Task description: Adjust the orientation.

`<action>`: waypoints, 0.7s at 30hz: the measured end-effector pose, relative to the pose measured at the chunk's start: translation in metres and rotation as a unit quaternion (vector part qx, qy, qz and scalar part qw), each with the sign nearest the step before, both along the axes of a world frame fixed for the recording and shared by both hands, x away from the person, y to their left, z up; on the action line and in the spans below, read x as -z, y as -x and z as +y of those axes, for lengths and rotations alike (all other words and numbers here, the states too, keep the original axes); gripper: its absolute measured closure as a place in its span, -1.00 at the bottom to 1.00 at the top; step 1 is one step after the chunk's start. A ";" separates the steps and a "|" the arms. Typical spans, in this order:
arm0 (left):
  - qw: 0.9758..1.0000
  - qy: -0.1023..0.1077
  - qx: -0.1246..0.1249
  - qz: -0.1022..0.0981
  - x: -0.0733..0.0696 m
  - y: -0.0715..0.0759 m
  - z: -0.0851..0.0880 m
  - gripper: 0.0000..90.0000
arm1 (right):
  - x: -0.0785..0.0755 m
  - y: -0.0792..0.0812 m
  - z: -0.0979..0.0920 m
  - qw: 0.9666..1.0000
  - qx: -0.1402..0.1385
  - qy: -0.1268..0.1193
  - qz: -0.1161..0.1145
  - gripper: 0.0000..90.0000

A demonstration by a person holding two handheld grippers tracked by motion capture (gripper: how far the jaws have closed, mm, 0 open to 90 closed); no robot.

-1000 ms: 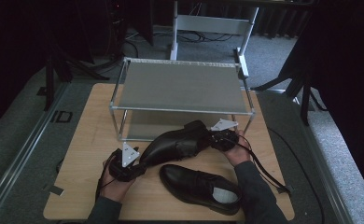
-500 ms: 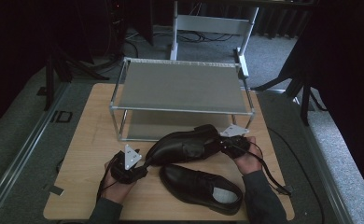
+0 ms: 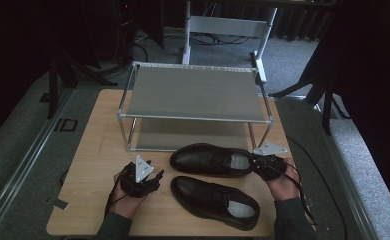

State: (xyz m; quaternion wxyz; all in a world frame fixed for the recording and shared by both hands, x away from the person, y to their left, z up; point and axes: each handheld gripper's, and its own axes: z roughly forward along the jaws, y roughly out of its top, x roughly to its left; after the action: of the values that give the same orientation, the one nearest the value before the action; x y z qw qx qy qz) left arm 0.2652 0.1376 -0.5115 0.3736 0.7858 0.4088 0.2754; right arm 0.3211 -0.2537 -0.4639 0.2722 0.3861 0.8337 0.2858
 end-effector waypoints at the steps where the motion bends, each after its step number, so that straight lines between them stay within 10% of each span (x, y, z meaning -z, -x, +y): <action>1: 1.000 0.001 0.000 0.001 0.000 0.000 0.000 0.00 | -0.001 0.002 -0.002 1.000 0.004 -0.001 0.000 0.78; 9: 1.000 0.013 0.011 0.006 -0.001 0.003 -0.004 0.00 | -0.003 0.011 -0.027 0.999 0.026 -0.025 0.024 0.90; 21: 0.994 0.046 0.094 0.015 -0.007 0.040 -0.042 0.01 | 0.008 -0.004 -0.024 0.998 0.003 -0.030 0.049 0.43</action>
State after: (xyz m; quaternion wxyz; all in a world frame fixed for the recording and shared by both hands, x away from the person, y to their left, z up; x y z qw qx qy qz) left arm 0.2256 0.0956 -0.5044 0.4274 0.8068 0.3511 0.2078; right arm 0.3249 -0.2781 -0.4718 0.2203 0.4102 0.8359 0.2907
